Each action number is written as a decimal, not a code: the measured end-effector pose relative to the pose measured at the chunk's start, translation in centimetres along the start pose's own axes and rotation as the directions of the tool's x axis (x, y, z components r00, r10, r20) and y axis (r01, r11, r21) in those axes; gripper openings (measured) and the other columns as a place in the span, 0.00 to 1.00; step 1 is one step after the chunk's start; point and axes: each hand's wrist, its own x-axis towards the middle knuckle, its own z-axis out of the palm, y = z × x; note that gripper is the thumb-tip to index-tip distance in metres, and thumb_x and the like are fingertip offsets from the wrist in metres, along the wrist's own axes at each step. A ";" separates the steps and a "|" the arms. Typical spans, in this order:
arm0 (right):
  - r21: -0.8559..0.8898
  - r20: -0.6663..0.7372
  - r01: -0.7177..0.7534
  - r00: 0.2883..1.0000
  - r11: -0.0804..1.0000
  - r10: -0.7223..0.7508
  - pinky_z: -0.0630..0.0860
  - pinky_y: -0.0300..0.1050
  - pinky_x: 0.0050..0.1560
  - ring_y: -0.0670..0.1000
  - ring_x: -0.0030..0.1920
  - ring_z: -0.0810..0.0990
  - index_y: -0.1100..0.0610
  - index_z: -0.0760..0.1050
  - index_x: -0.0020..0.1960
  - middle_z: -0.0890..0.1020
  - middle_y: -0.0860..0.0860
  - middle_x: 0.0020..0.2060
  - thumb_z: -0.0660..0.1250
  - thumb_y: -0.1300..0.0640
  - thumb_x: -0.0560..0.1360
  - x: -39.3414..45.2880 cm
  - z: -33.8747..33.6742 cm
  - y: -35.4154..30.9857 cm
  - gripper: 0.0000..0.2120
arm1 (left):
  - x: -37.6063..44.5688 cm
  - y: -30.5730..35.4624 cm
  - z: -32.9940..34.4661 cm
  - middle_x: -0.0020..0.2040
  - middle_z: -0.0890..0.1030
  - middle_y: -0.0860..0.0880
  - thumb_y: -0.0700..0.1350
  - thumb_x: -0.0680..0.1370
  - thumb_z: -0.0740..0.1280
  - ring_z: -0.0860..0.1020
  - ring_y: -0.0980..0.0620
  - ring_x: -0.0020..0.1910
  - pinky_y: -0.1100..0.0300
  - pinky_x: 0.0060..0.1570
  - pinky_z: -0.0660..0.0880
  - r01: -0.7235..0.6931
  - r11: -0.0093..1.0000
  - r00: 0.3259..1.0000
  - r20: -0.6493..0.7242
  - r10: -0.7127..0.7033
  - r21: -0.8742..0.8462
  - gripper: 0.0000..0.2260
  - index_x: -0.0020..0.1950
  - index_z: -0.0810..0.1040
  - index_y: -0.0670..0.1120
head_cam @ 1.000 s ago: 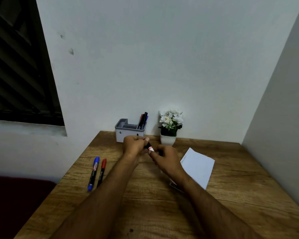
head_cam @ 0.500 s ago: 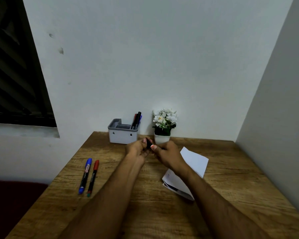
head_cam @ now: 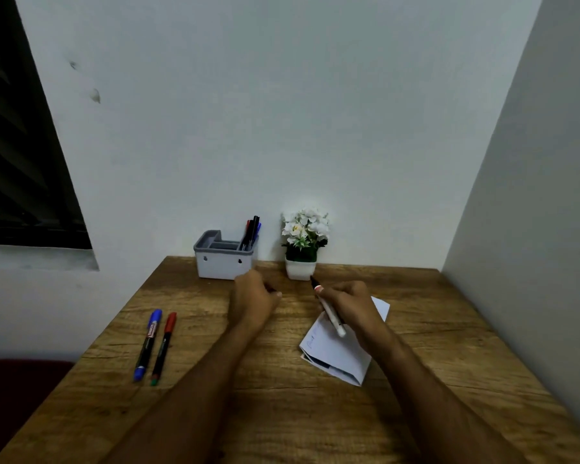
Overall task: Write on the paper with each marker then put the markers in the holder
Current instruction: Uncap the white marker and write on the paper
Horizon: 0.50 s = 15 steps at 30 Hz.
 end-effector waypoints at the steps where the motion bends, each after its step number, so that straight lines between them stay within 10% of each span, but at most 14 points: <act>1: 0.027 -0.014 -0.004 1.000 1.000 0.004 0.76 0.44 0.37 0.53 0.31 0.81 0.69 0.82 0.37 0.83 0.63 0.31 0.71 0.55 0.80 0.0 -0.4 0.1 0.19 | -0.3 -0.2 0.5 0.41 0.85 0.50 0.48 0.70 0.76 0.82 0.53 0.40 0.60 0.39 0.79 -0.040 0.994 0.999 0.005 0.040 0.099 0.06 0.43 0.85 0.48; 10: 0.355 -0.088 -0.062 0.991 0.933 0.099 0.81 0.48 0.40 0.55 0.40 0.86 0.59 0.84 0.56 0.88 0.60 0.45 0.74 0.62 0.77 0.3 -3.2 0.5 0.08 | -2.4 0.2 1.4 0.44 0.82 0.49 0.55 0.74 0.72 0.80 0.50 0.46 0.55 0.45 0.79 -0.188 0.923 0.982 0.030 0.188 0.335 0.11 0.45 0.82 0.47; 15: 0.651 -0.005 -0.088 0.993 0.754 0.120 0.84 0.43 0.39 0.54 0.39 0.85 0.64 0.82 0.58 0.86 0.63 0.45 0.62 0.70 0.82 0.8 -4.4 0.1 0.11 | -3.7 1.6 2.5 0.47 0.82 0.51 0.42 0.78 0.65 0.79 0.53 0.45 0.56 0.45 0.76 -0.547 0.835 0.823 0.148 0.549 -0.058 0.07 0.50 0.82 0.46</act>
